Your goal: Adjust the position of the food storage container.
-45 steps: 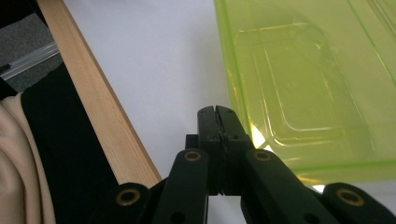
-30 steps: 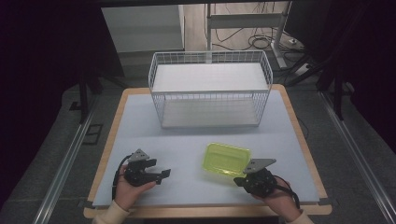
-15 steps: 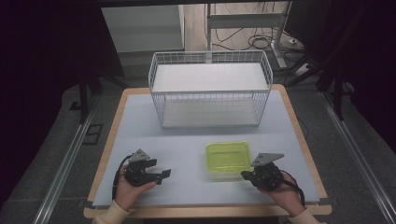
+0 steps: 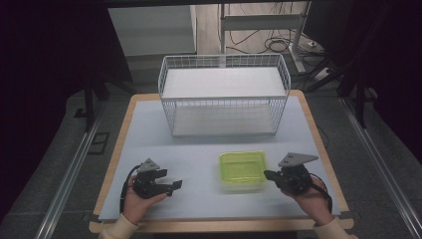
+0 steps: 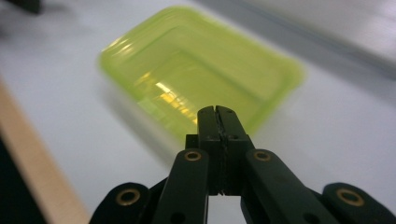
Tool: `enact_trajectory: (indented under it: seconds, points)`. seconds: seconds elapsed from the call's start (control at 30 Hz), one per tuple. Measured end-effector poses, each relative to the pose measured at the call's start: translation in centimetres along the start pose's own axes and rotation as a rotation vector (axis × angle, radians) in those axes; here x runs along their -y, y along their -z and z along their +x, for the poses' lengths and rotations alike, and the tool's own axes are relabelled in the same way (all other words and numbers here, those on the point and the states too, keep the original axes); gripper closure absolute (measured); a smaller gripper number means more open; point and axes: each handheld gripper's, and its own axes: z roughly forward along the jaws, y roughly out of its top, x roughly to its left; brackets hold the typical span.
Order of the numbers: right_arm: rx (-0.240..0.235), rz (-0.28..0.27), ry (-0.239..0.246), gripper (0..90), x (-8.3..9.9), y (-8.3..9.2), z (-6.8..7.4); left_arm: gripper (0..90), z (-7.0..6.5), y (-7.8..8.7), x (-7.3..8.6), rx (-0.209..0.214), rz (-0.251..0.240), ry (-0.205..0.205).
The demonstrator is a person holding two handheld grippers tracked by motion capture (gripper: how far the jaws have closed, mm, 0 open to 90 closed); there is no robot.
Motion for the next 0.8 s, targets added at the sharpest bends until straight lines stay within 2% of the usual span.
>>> enact_trajectory:
  seconds: [0.13,0.2,0.3,0.5,0.8]
  points:
    - [0.100,0.009,-0.050,90.0,-1.0,-0.6,-2.8,20.1,-0.1,0.1,0.0,0.001,-0.003,-0.003]
    - [0.122,0.022,-0.086,90.0,-1.3,-1.3,-4.0,20.1,0.0,0.1,0.0,0.002,-0.003,-0.002]
    - [0.142,0.055,-0.103,90.0,-1.1,-2.5,-5.0,20.1,0.1,0.2,0.1,0.001,-0.004,0.002]
    - [0.140,0.117,-0.110,90.0,0.3,-3.9,-5.3,20.1,0.2,0.1,0.1,-0.001,-0.003,0.003]
    - [0.136,0.156,-0.064,90.0,0.3,-5.3,-4.1,20.1,0.0,0.0,0.1,-0.002,0.001,-0.004]
